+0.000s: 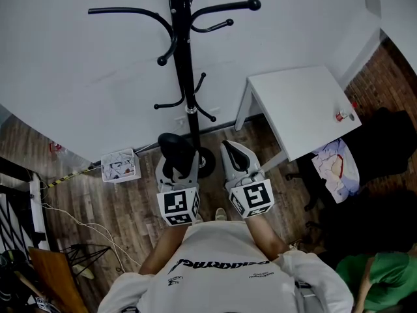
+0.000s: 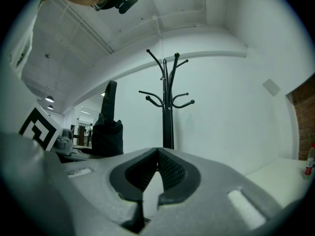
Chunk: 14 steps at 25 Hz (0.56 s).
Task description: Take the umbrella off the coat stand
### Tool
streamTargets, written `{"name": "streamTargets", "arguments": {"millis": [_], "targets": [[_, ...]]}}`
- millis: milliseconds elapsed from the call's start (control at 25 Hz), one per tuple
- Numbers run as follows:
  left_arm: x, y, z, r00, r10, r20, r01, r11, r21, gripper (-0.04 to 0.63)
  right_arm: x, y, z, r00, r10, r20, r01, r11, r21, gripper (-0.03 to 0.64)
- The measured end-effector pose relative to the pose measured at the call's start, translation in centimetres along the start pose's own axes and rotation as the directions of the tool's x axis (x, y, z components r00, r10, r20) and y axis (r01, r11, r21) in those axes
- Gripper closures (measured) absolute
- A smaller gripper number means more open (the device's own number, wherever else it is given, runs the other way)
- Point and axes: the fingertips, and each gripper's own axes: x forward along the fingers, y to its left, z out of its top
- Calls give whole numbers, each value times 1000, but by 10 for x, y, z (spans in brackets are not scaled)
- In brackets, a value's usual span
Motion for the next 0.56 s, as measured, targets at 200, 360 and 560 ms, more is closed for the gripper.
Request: {"name": "streamTargets", "arguments": {"millis": [200, 360, 560], "targets": [[2, 2, 0, 1000, 1, 0, -1, 1000, -3, 331, 3, 1, 0, 1000, 5, -1, -5, 1000, -5, 618], [2, 2, -1, 1000, 2, -4, -2, 1000, -3, 331, 4, 0, 0, 1000, 3, -3, -3, 1000, -6, 618], [2, 1, -1, 1000, 5, -6, -5, 1000, -5, 331, 2, 0, 1, 1000, 2, -3, -2, 1000, -7, 618]]}}
